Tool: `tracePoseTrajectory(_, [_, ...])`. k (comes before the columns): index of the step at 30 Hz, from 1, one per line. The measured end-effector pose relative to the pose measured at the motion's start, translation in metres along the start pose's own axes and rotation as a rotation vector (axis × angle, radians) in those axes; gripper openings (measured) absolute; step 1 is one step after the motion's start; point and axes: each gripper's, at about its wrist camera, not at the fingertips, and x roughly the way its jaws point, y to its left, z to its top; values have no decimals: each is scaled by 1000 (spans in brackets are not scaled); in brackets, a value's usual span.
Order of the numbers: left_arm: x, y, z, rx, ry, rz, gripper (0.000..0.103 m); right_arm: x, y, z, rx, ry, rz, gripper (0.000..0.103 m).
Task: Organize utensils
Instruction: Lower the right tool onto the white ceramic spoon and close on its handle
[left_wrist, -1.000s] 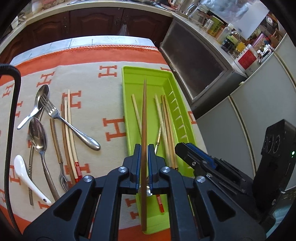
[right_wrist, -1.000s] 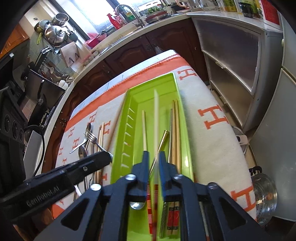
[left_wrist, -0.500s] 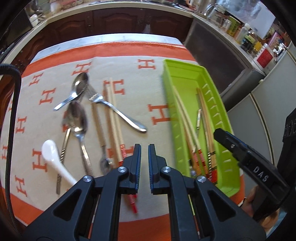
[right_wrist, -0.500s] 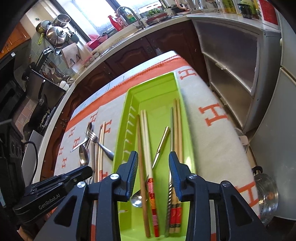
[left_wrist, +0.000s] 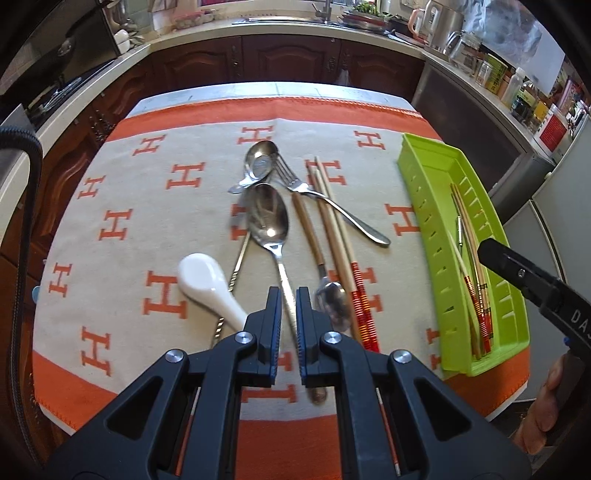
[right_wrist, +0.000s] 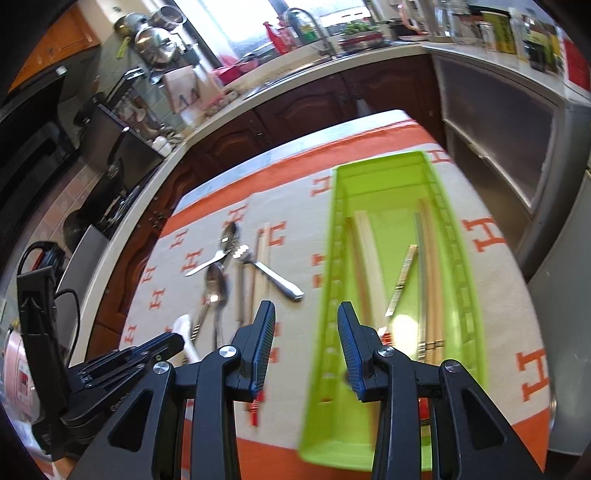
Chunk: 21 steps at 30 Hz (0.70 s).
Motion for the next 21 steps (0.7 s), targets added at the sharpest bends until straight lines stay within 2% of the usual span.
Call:
tracePoseTrajectory(9, [-1, 46, -14, -58, -4, 15, 5, 16, 73, -12, -123, 59, 61, 36])
tracePoseTrajectory(14, [7, 72, -25, -85, 10, 32, 5, 38, 105, -24, -200, 101, 49, 51])
tracePoseTrajectory(21, [21, 110, -41, -149, 48, 41, 5, 75, 129, -35, -245, 209, 91, 51])
